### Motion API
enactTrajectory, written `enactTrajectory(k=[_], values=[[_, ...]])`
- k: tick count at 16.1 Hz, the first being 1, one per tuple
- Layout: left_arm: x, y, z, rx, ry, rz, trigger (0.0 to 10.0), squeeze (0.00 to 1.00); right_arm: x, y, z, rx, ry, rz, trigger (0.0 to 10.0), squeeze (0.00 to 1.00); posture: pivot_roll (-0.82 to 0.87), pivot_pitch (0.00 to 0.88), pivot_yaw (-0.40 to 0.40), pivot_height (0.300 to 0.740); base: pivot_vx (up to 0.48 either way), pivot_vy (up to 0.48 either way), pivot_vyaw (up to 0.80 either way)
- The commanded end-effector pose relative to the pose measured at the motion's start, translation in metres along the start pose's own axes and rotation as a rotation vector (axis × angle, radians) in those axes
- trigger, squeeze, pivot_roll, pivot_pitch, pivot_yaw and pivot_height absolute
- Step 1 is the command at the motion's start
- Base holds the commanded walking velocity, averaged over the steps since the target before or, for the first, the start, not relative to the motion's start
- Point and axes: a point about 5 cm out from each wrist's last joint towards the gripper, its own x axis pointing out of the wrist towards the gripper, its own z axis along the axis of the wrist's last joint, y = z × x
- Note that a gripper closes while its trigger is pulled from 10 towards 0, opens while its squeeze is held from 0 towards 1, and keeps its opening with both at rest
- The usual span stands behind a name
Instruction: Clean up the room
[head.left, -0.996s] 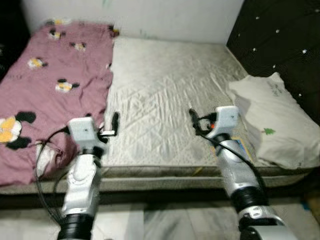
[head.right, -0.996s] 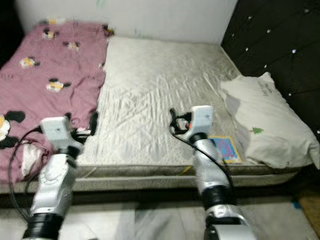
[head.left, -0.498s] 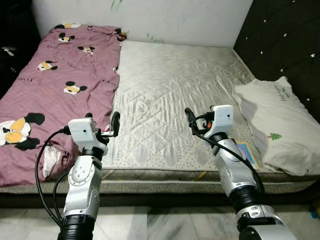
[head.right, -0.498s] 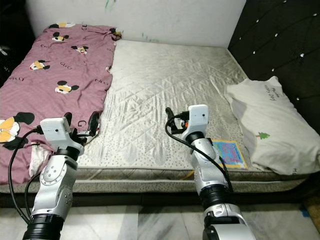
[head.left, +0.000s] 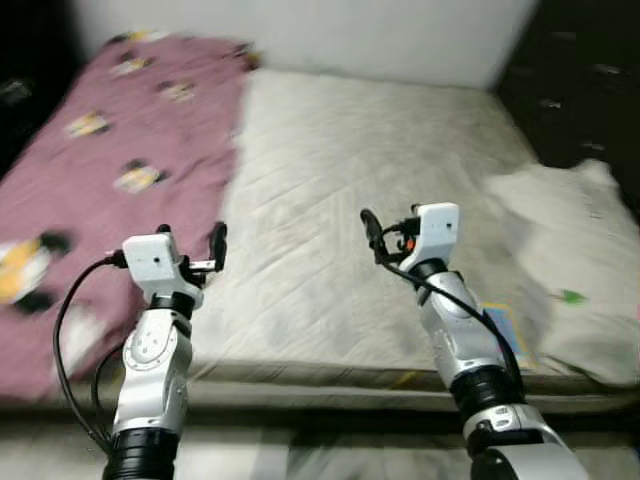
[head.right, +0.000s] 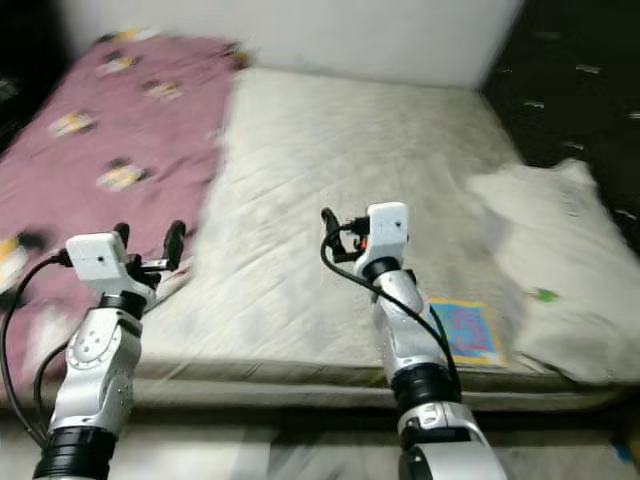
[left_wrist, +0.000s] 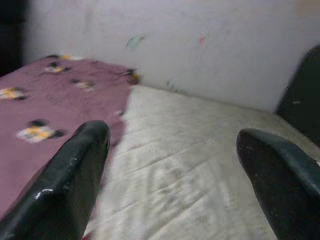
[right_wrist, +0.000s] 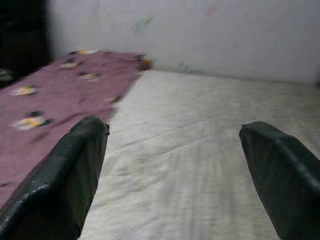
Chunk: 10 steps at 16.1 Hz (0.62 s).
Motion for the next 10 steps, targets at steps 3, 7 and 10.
enactTrajectory(k=[3, 7, 10], values=[[-0.0019, -0.0016, -0.0047, 0.019, 0.030, -0.012, 10.0, 0.00, 0.0002, -0.0033, -0.0007, 0.001, 0.006, -0.015, 10.0, 0.00, -0.04, 0.033, -0.089, 0.740, 0.000, 0.000, 0.00], [-0.0014, -0.0024, -0.0046, 0.010, 0.029, -0.024, 10.0, 0.00, 0.0003, -0.0045, -0.0017, 0.002, 0.016, -0.021, 10.0, 0.00, -0.04, 0.038, -0.086, 0.740, 0.000, 0.184, -0.14], [-0.0005, -0.0009, -0.0043, -0.002, 0.031, -0.013, 10.0, 0.00, 0.0012, -0.0053, -0.0018, 0.004, 0.017, -0.028, 10.0, 0.00, -0.04, 0.042, -0.087, 0.740, 0.000, 0.480, -0.74]])
